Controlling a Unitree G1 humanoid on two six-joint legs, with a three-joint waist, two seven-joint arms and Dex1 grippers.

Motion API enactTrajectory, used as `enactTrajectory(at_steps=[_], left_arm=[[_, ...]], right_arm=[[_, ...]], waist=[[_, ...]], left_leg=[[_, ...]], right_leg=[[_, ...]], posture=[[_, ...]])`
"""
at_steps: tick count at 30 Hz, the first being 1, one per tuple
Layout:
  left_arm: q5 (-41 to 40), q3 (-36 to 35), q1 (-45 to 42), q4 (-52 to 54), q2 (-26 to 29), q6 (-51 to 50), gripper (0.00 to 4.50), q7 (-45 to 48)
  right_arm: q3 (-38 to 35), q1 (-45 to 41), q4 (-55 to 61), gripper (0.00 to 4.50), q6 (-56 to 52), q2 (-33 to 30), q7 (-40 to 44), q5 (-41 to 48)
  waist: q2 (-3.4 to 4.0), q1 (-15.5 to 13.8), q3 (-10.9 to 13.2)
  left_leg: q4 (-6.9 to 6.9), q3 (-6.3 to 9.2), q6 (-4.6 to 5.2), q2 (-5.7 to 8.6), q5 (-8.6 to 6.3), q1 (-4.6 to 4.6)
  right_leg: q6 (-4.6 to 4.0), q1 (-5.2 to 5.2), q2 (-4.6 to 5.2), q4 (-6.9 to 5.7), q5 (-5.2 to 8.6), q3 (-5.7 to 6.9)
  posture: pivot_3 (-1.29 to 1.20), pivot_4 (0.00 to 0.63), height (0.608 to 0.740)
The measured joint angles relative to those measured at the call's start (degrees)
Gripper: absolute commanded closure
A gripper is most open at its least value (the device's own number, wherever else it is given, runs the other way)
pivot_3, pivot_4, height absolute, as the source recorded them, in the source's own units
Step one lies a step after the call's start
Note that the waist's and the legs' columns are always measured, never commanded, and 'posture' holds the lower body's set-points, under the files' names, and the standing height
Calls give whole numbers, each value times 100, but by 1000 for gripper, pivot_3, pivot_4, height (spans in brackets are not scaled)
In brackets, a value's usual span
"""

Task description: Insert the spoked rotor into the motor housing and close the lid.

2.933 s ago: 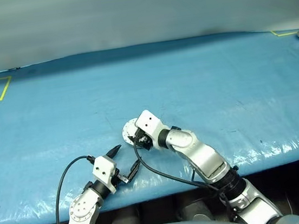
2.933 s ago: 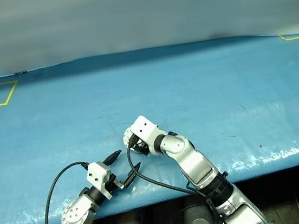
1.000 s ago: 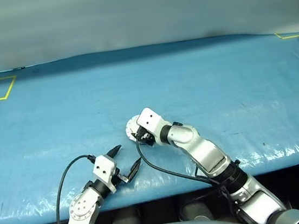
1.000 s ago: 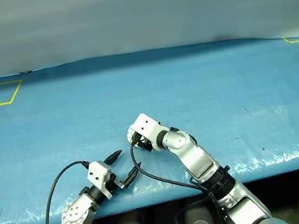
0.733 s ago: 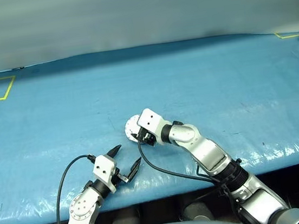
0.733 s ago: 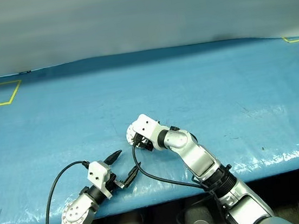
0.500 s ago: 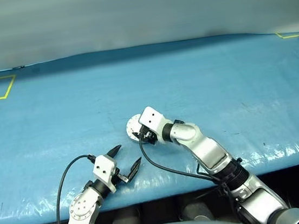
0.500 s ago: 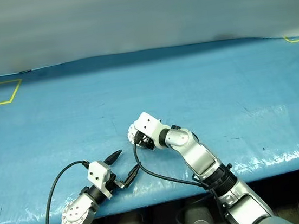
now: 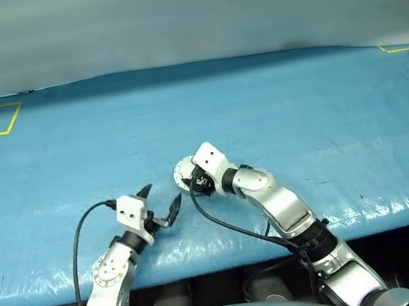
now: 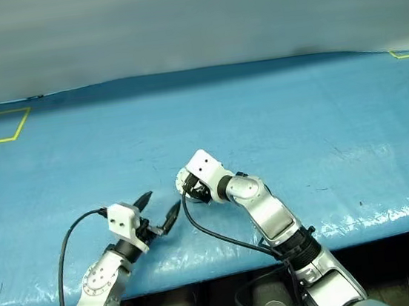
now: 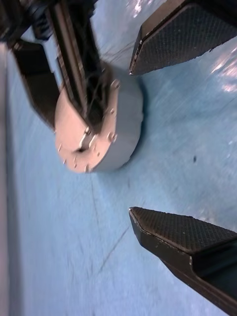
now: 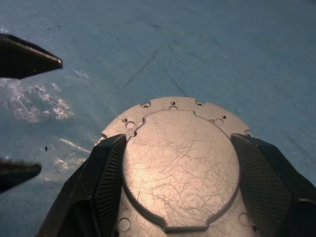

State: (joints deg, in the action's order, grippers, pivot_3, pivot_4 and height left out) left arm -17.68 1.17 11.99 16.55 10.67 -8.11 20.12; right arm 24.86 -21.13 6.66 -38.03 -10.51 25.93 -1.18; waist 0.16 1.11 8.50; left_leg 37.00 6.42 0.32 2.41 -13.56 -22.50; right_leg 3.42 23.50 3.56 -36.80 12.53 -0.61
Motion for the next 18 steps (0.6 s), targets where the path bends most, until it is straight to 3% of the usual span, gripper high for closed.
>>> enactTrajectory(at_steps=[4, 8, 13, 14, 18], left_arm=[[-1336, -501, -574, 735, 364, -1765, 1290, -202], [-1461, -481, -858, 795, 680, -2601, 2603, -289], [-1280, -329, -1311, 433, 803, -2925, 4308, -273], [-1248, -290, -1377, 342, 803, -2939, 4482, -263], [-1079, -100, -1695, 80, 800, -3025, 4482, -227]], right_arm=[[19, 38, 64, 1459, -5, 2, -49, -8], [46, 50, 84, 1459, -9, 26, -90, -9], [51, 58, 79, 1459, -29, 55, -142, -22], [54, 55, 80, 1459, -36, 58, -142, -22], [50, 45, 84, 1459, -79, 79, -145, -22]], waist=[[-1, 24, 1], [-3, 28, 1], [-2, 19, 1], [-3, 20, 1], [-3, 22, 1]], left_leg=[[-4, 4, 0, 3, 0, 0], [-8, 6, -3, 4, 0, 1], [-6, 7, -8, 4, 3, 4], [-7, 7, -8, 4, 3, 4], [-8, 7, -9, 4, 4, 3]], right_leg=[[17, -2, -5, 0, -3, 5], [19, -3, -8, 1, -3, 4], [2, -5, -10, -1, 7, 2], [2, -5, -10, -1, 6, 2], [7, -6, -10, -1, 3, 1]], posture=[[0, 150, 740], [0, 150, 740], [0, 150, 740], [0, 150, 740], [0, 150, 740]])
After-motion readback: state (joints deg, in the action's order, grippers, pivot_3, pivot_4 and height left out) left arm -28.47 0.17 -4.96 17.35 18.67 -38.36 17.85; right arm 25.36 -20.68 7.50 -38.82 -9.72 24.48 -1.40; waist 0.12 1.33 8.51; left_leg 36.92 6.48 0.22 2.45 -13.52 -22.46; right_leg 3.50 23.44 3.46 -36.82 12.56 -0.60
